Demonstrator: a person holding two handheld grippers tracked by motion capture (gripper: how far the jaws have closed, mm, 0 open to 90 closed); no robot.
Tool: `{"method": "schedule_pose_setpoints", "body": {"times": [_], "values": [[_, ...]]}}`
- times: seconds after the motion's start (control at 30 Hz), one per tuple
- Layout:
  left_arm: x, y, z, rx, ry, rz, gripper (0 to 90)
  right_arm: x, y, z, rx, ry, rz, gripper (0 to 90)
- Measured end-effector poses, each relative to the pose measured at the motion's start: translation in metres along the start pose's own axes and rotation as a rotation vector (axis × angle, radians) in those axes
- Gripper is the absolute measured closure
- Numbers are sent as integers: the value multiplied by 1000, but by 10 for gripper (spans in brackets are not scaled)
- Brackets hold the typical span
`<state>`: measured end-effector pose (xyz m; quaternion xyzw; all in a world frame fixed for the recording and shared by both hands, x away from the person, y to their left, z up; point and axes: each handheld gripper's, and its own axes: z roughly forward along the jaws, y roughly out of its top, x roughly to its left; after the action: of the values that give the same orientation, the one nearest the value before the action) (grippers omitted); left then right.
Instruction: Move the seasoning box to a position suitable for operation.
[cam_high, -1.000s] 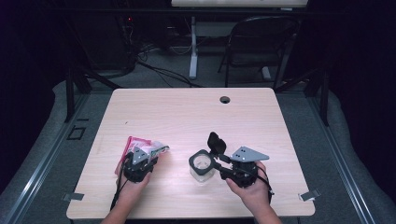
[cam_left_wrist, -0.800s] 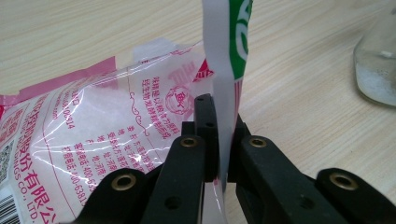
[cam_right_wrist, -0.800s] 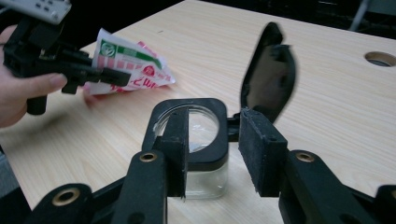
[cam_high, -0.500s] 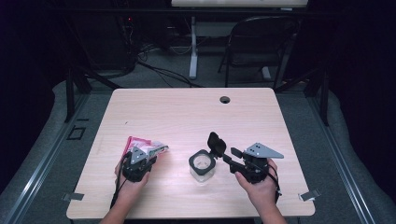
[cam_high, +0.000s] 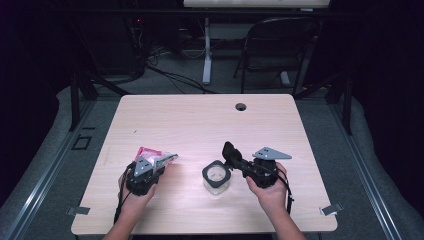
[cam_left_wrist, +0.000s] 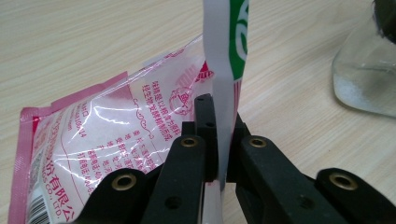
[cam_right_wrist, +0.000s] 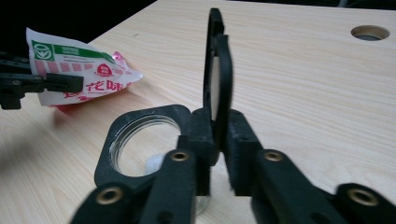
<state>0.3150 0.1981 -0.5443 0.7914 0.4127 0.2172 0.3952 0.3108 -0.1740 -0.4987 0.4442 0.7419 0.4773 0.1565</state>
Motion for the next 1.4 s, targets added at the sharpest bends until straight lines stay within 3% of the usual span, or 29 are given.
{"method": "schedule_pose_setpoints", "body": {"times": [0.13, 0.33, 0.63, 0.93, 1.07, 1.27, 1.4], "values": [[-1, 2, -3, -6, -8, 4, 900, -8, 1, -1, 4, 50, 36, 852], [-4, 2, -6, -12, -30, 11, 900, -14, 2, -4, 23, 71, 37, 852], [-5, 2, -10, -27, -59, -2, 900, -24, 2, -9, 21, 43, 58, 855], [-5, 4, -12, -27, -68, -3, 900, -23, 3, -9, 18, 26, 53, 848], [-3, 4, -13, -30, -70, -2, 900, -23, 1, -11, 8, 30, 63, 754], [-2, 3, -14, -30, -78, -5, 900, -22, -5, -13, 31, 19, 50, 676], [1, 5, -17, -31, -77, -8, 900, -20, -8, -19, 16, 13, 45, 629]]}}
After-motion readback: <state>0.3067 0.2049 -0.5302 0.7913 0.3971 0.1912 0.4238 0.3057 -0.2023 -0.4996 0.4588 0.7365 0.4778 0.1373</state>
